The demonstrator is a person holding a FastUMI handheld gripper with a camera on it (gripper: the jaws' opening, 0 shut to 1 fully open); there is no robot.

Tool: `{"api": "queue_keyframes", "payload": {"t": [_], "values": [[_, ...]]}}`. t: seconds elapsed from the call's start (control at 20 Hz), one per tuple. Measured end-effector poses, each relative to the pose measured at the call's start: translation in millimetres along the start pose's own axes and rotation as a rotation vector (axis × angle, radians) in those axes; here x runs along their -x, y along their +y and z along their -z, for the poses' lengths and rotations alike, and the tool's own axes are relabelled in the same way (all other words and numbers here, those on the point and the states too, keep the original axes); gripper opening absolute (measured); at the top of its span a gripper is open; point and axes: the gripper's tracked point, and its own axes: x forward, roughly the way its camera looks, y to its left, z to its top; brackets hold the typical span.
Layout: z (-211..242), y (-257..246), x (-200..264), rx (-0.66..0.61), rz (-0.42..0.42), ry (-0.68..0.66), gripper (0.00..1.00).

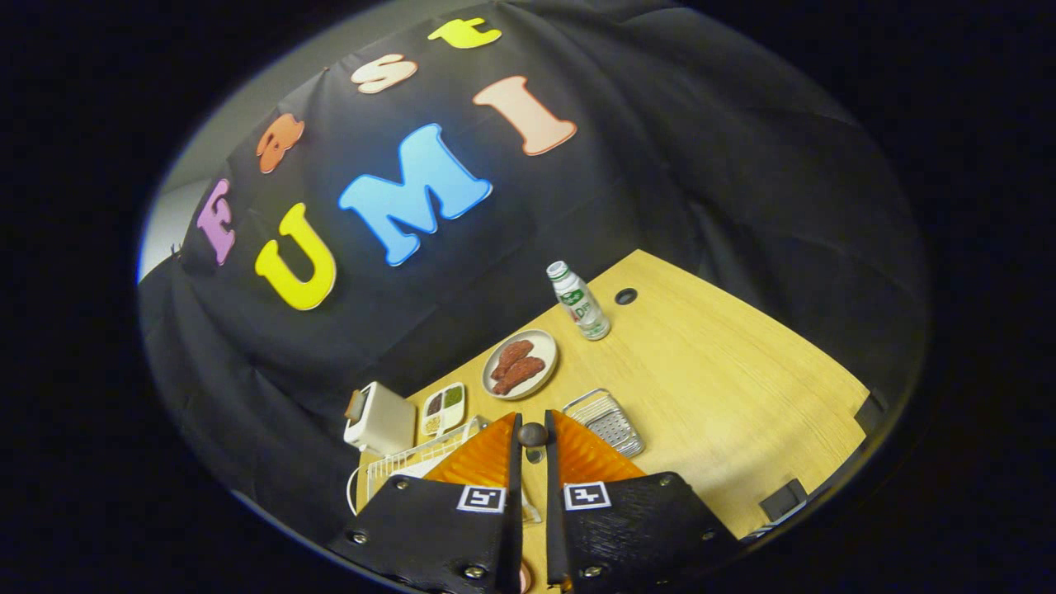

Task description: Take the plate from the dish rack, then take the spoon from the basket and place it into the plate.

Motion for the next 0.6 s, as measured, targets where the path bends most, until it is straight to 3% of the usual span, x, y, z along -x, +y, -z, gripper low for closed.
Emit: {"api": "queue_keyframes", "payload": {"t": [0.25,0.6], "values": [[62,71,12,0.092,-0.144,0.134,0.11],[166,132,10,0.267,-0.252,0.328,0.11]]}}
